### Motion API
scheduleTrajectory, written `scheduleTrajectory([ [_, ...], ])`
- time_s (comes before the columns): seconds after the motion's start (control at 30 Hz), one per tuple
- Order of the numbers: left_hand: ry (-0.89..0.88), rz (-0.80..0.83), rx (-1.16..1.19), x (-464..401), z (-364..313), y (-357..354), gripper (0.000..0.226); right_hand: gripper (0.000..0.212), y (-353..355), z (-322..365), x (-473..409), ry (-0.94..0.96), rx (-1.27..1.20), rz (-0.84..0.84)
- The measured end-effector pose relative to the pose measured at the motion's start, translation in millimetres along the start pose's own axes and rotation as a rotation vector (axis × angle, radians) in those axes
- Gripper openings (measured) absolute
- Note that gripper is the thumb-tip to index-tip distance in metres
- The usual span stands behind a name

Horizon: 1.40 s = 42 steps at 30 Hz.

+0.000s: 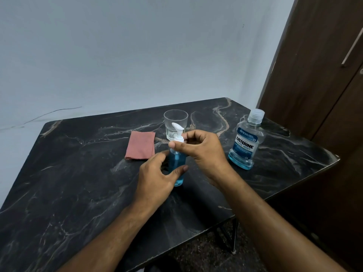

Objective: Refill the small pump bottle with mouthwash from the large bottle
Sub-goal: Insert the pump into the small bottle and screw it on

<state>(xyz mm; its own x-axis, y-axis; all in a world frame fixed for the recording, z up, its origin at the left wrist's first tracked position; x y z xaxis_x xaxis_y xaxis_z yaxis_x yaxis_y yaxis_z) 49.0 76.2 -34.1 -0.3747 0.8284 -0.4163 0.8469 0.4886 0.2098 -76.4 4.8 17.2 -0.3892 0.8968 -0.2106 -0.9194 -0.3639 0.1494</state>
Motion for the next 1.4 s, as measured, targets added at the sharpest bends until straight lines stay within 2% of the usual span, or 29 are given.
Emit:
scheduleTrajectory([
  [0.2, 0.011, -0.005, 0.017, -2, 1, 1, 0.059, 0.030, -1, 0, -2, 0.015, 0.015, 0.052],
  [0.33, 0.008, -0.008, 0.026, -1, 0, 1, 0.055, 0.019, -1, 1, -2, 0.051, -0.029, 0.064],
  [0.67, 0.005, -0.019, -0.012, -1, 2, 2, 0.057, 0.037, -3, -1, 1, 0.017, 0.000, -0.059],
  [0.8, 0.007, -0.023, -0.020, -2, 5, 3, 0.047, 0.036, -5, -1, 1, 0.008, -0.016, 0.013],
  [0.9, 0.005, -0.033, -0.008, -2, 3, 4, 0.049, 0.041, -4, 0, 0, 0.018, -0.027, 0.081],
  [1.0, 0.004, -0.027, 0.012, -1, 0, 3, 0.048, 0.029, -3, 0, -3, 0.029, -0.010, 0.119],
  [1.17, -0.004, -0.014, 0.002, 0, -2, 3, 0.048, 0.025, -3, 2, -7, 0.046, -0.032, 0.184],
  [1.4, -0.014, -0.048, -0.005, 0, -6, 8, 0.048, 0.024, -1, -1, -6, 0.061, -0.073, 0.124],
])
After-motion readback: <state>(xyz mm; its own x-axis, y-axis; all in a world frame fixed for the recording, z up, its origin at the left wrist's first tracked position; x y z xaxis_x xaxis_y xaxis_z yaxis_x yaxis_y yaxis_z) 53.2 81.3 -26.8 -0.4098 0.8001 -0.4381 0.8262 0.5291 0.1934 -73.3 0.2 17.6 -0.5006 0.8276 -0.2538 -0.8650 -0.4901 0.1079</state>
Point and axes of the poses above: each hand's wrist, its own x-axis away from the middle knuckle, its own y-axis out of the back of the hand, z = x × y, the point moved 7 cm from there along -x, towards the middle knuckle, and after that the axes turned 8 degrees about x, right-handed, at the moved point
